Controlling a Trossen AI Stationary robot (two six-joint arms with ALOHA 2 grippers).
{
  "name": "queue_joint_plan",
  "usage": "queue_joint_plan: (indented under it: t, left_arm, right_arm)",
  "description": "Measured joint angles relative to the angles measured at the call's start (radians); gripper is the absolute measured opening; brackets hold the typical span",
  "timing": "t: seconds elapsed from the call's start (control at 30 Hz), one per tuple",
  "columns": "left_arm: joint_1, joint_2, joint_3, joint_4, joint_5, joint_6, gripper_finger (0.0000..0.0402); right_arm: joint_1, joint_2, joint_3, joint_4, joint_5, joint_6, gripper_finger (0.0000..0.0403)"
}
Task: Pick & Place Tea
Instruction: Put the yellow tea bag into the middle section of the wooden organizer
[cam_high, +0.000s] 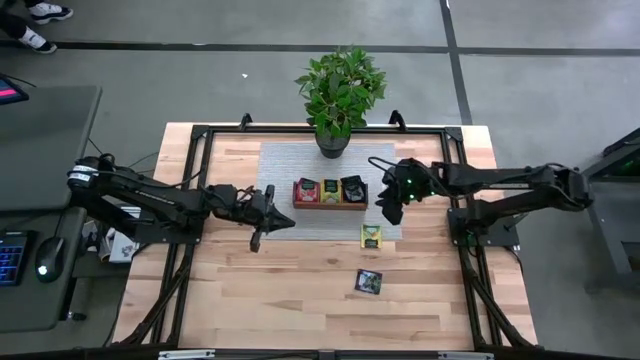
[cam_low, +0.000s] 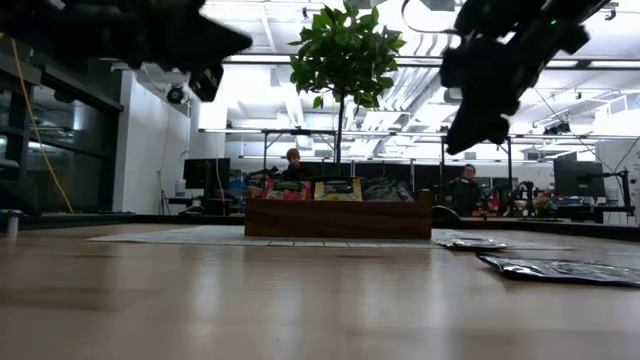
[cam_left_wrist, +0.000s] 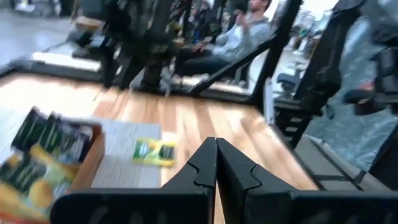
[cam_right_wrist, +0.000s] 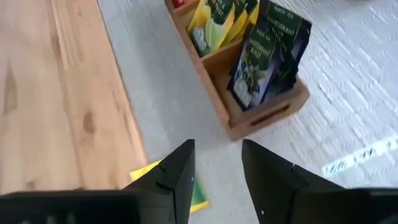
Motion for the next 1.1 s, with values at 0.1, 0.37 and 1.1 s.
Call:
queue_joint_plan:
  t: [0.1,0.37,1.1]
  left_arm:
    - [0.0,0.042,0.0,-0.008,-0.028,-0.013,0.0001]
    - [-0.002,0.209,0.001,0.081,-0.05,-0.128,0.0001]
    - [-0.093,0.657,0.357,0.095,-0.059,-0.192,0.0001]
  right_arm:
    - [0.049,-0.027,0.0,-0.051,0.024,0.043,0.0114]
    - [0.162,-0.03,0.0,-0.122,0.082,0.088,0.0023]
    - [0.258,0.292,0.0,-0.023,0.057,0.021,0.0001]
